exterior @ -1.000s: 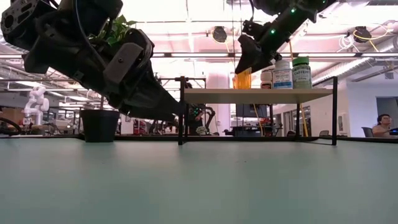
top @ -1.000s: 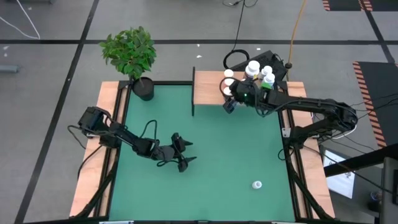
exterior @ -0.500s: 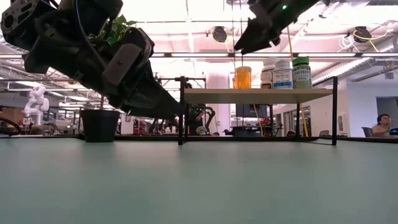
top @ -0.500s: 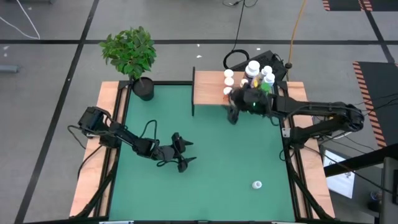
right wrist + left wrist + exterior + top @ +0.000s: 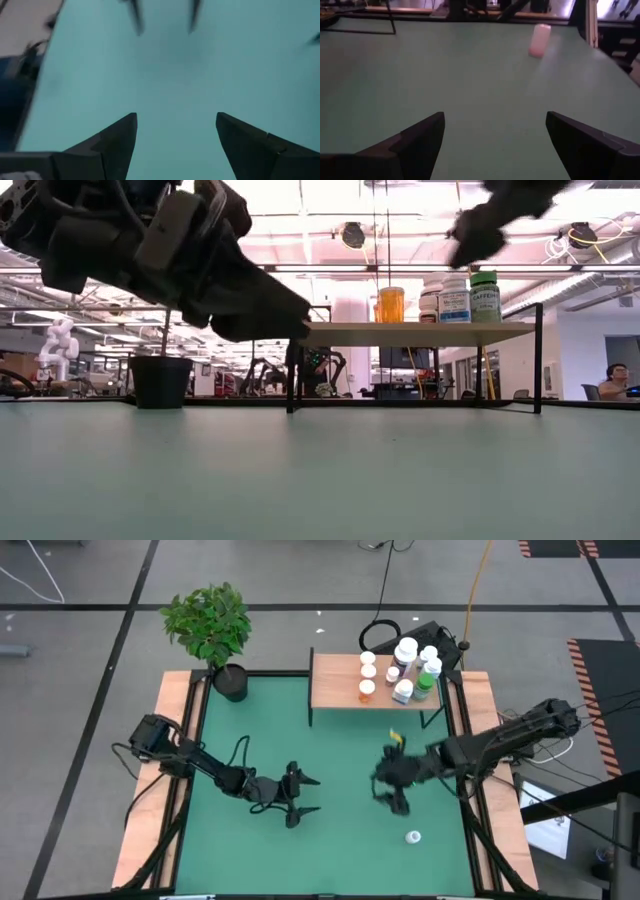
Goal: Pick and place medicine bottles onto shelf by color
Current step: Put the white pill bottle on the shelf
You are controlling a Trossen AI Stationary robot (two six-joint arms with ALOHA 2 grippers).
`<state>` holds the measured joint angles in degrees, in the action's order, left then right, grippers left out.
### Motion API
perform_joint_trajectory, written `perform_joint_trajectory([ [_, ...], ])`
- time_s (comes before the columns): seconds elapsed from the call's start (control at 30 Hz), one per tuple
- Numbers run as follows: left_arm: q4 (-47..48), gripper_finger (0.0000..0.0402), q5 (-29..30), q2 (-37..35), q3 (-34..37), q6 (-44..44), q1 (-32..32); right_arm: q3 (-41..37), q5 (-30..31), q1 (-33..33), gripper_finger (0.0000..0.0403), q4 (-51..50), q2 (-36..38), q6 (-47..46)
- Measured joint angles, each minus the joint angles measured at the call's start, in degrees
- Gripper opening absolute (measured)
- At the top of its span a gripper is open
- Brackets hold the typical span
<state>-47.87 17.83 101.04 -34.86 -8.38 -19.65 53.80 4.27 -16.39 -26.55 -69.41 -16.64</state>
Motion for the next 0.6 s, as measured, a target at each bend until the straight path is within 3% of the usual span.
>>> perform_joint_trajectory([
  [0.2, -0.09, 0.0351, -1.25, 8.39, -6.58, 5.48, 0.38, -3.94, 3.17, -10.69, 0.0267, -1.77, -1.19, -11.55],
  [0.37, -0.43, 0.0351, -9.08, 17.71, -18.38, 11.93, 2.47, -4.0, 4.52, -18.15, 0.0267, -1.44, -1.94, -16.41],
  [0.6, 11.25, 0.0351, -15.31, 22.23, -32.12, 19.26, 3.38, -3.98, 4.64, -29.43, 0.026, -2.43, -1.88, -26.2],
])
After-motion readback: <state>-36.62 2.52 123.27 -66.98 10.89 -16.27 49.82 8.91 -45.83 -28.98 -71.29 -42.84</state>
